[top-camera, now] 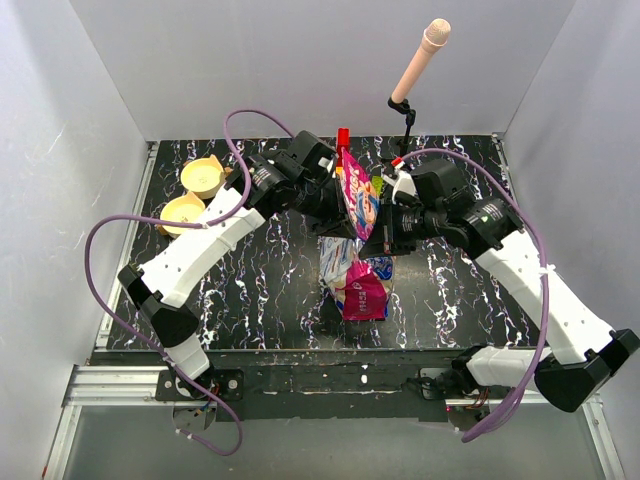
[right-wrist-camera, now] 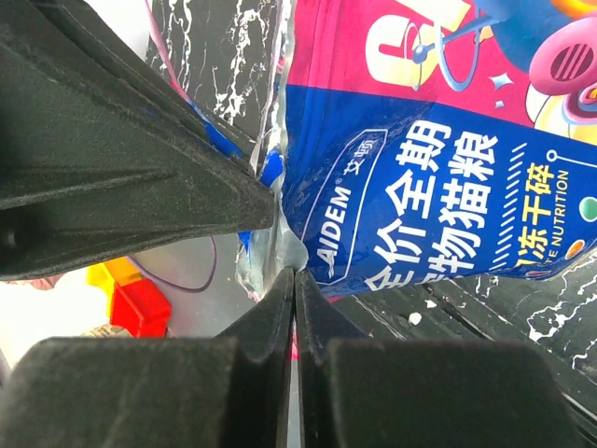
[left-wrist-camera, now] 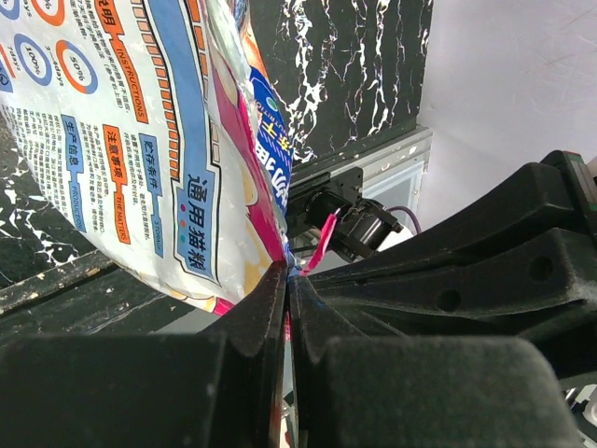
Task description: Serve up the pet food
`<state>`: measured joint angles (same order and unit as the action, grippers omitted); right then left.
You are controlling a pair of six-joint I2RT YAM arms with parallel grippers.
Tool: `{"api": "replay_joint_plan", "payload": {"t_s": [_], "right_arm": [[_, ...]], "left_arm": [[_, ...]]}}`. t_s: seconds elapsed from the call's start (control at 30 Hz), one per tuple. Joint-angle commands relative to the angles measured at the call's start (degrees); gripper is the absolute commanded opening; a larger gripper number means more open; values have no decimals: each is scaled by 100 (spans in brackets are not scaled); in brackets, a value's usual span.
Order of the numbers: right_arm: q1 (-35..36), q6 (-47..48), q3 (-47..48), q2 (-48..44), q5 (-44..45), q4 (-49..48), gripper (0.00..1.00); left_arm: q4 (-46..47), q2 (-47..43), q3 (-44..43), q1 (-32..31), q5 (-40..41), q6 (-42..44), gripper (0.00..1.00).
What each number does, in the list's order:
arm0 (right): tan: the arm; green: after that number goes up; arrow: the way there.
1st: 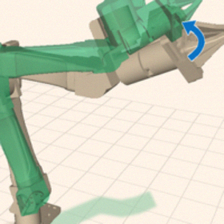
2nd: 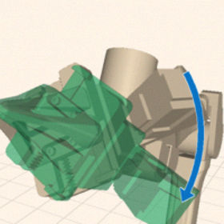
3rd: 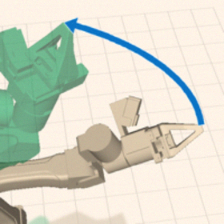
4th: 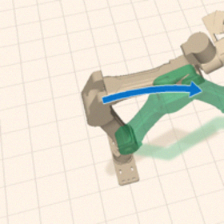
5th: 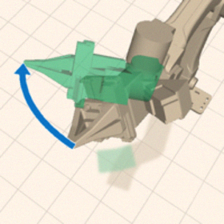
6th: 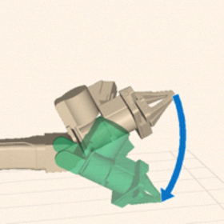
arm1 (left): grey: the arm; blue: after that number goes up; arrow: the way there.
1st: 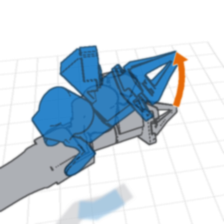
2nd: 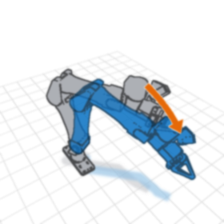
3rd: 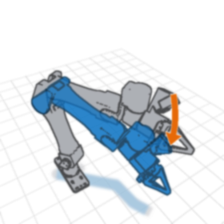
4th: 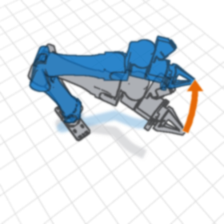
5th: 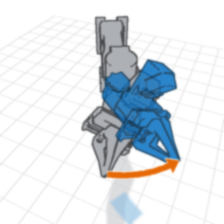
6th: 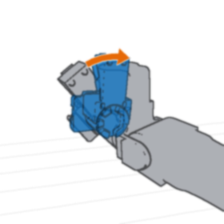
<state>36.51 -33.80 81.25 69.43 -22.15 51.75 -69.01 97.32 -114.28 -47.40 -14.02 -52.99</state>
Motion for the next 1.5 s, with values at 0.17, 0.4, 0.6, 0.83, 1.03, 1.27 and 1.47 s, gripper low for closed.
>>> {"api": "replay_joint_plan", "payload": {"t_s": [0.17,0.4,0.6,0.83,1.03,1.27,1.47], "right_arm": [[-30,295,199,98,-324,-418,15],[-127,260,-153,-43,-878,-903,19],[-179,216,-233,1,-1098,-1061,15],[-171,59,-338,-87,-540,-835,1],[-57,-241,48,62,2404,1238,1],[-30,-242,-241,-263,3254,1462,1],[102,215,-452,-632,2260,285,1]], "left_arm": [[63,-90,-200,-42,-461,149,0],[72,-125,-165,-42,-479,166,0],[90,-152,-147,-50,-523,184,0],[-366,-126,-287,-50,-102,140,0],[-2520,472,-1097,-313,1514,96,0],[-2293,68,-921,-384,2079,-151,0],[-922,-318,-332,-376,1517,131,0]]}}
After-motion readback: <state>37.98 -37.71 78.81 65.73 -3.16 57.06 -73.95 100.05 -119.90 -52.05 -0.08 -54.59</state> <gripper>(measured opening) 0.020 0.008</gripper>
